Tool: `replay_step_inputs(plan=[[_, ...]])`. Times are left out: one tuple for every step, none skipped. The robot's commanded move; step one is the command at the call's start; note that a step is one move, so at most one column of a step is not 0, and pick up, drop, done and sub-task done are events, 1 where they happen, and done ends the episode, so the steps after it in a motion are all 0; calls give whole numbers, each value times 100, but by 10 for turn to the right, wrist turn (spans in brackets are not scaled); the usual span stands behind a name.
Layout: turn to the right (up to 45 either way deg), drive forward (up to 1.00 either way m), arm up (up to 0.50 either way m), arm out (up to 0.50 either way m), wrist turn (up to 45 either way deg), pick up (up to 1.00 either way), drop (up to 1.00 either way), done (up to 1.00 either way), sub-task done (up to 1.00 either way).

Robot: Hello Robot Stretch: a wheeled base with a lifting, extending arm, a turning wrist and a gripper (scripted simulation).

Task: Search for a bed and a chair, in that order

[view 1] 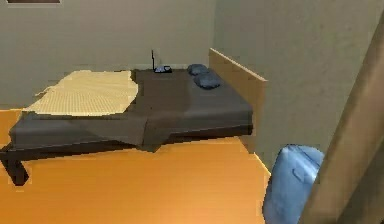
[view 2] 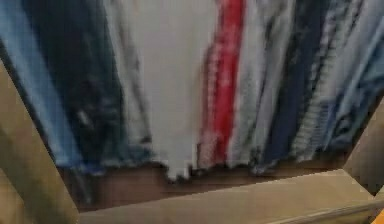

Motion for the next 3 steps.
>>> replay_step_inputs(plan=[[0, 100, 0, 0, 0, 0, 0, 0, 0], [150, 0, 0, 0, 0, 0, 0, 0, 0], [0, 5, 0, 0, 0, 0, 0, 0, 0]])
